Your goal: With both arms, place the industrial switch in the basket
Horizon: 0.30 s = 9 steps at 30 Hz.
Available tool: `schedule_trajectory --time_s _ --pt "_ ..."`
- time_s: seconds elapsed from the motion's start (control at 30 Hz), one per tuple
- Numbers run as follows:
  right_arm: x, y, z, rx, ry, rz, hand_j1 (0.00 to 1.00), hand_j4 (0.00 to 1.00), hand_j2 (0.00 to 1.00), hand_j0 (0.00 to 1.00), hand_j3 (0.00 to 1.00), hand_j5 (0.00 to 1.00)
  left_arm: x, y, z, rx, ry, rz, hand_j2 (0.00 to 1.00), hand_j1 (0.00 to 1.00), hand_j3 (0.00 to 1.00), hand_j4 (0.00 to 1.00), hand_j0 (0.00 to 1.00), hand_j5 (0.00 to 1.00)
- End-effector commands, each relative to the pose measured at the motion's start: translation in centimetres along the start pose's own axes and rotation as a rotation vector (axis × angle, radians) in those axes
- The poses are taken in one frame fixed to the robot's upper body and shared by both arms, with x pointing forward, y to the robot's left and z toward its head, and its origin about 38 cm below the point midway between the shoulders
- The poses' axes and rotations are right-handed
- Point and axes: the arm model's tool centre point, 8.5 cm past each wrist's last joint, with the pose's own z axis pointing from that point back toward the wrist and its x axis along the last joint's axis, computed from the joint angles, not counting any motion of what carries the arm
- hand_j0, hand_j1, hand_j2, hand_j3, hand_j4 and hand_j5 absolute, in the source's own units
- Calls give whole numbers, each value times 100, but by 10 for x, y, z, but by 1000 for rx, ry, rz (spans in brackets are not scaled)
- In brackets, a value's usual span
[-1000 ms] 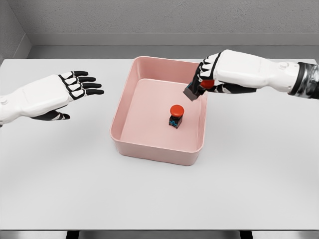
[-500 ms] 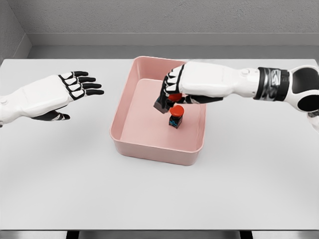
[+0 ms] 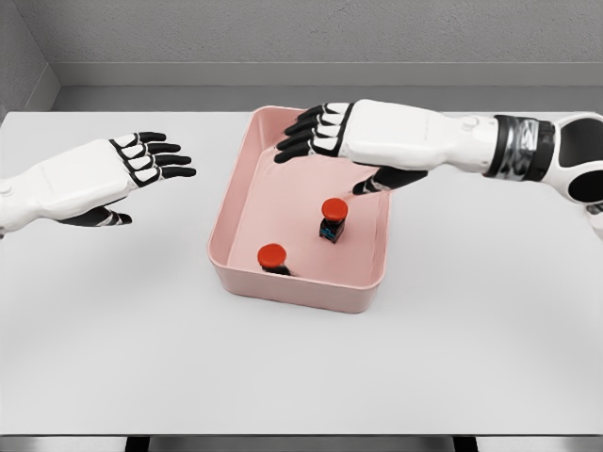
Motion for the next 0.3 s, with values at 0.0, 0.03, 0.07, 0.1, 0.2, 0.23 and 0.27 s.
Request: schedule_trajectory --time_s 0.0,0.03,0.07,0.1,0.2,0.23,0.27 --pt "-7 -13 23 -9 56 21 100 100 100 100 100 100 0 1 0 4 0 4 100 100 100 100 100 100" --pt "-9 -12 28 -3 68 20 100 100 100 100 100 100 0 1 0 4 0 4 100 100 100 100 100 100" --pt "-12 -9 34 4 87 11 100 100 100 100 100 100 -1 1 1 2 2 3 100 100 100 100 100 100" --pt "-16 -7 42 13 109 5 100 100 100 100 100 100 -1 1 1 2 2 3 100 100 100 100 100 100" --pt "-22 -4 66 18 169 -5 100 100 100 100 100 100 -1 0 1 2 4 4 100 100 100 100 100 100" --pt "-22 -4 70 20 178 -5 100 100 100 100 100 100 0 0 1 2 2 5 100 100 100 100 100 100" --pt "-27 2 75 25 199 -22 100 100 100 100 100 100 0 0 1 2 2 5 100 100 100 100 100 100"
